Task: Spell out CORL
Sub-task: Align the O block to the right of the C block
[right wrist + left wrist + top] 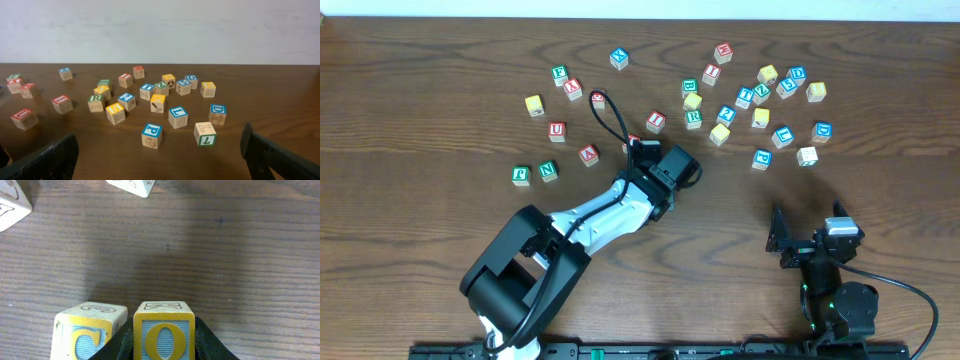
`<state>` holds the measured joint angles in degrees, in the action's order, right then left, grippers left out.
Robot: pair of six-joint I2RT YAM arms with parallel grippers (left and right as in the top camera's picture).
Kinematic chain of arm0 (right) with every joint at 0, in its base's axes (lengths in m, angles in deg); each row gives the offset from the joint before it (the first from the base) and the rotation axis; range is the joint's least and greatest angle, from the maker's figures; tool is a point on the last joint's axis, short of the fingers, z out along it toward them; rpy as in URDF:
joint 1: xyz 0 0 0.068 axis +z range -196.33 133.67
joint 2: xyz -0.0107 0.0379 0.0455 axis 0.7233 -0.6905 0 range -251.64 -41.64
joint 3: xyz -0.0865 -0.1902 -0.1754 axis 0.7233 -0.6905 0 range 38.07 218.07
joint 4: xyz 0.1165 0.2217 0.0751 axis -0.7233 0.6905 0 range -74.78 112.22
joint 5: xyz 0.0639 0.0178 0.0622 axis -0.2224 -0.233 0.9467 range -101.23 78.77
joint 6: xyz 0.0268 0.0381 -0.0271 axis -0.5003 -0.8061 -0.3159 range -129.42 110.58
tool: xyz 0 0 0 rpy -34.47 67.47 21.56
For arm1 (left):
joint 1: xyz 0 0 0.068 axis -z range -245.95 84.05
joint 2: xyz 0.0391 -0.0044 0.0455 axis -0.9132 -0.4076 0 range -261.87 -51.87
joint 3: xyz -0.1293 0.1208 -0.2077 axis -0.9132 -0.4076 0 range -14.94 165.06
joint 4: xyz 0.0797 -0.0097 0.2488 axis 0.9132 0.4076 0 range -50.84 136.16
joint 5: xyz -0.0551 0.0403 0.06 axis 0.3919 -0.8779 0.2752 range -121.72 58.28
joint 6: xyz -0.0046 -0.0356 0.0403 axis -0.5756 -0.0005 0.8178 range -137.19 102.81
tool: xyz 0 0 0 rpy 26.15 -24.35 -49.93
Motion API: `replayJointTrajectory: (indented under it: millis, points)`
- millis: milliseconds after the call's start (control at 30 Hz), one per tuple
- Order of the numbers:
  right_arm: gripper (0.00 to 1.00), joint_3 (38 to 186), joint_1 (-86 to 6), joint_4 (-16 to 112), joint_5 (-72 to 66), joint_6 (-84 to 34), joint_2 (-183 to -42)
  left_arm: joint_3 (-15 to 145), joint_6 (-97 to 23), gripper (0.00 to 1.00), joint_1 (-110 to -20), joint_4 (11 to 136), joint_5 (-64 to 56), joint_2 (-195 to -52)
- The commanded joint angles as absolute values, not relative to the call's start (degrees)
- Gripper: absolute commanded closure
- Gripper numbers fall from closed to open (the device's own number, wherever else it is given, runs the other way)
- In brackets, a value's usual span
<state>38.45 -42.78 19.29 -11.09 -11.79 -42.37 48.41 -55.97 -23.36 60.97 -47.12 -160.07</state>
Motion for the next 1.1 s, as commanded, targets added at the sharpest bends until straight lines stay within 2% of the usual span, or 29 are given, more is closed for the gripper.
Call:
replayJointTrajectory:
  millis: [0, 667, 767, 1067]
  points:
    - [0.01, 38.4, -43.2, 19.5, -11.5, -12.2, -42.1, 46.2, -58.1, 0.93, -23.4, 60.8, -47.4, -159.9]
    - [0.01, 38.4, -43.2, 19.5, -11.5, -12.2, -42.1, 45.9, -58.2, 0.92, -23.4, 59.6, -47.4, -159.9]
    - [0.01, 38.4, -43.2, 19.5, -11.5, -12.2, -42.1, 45.9, -57.7, 0.87, -23.4, 59.4, -47.5, -159.9]
    - [0.01, 38.4, -43.2, 19.5, -11.5, -12.2, -42.1, 45.9, -56.4, 0.85, -23.4, 58.4, -47.5, -159.9]
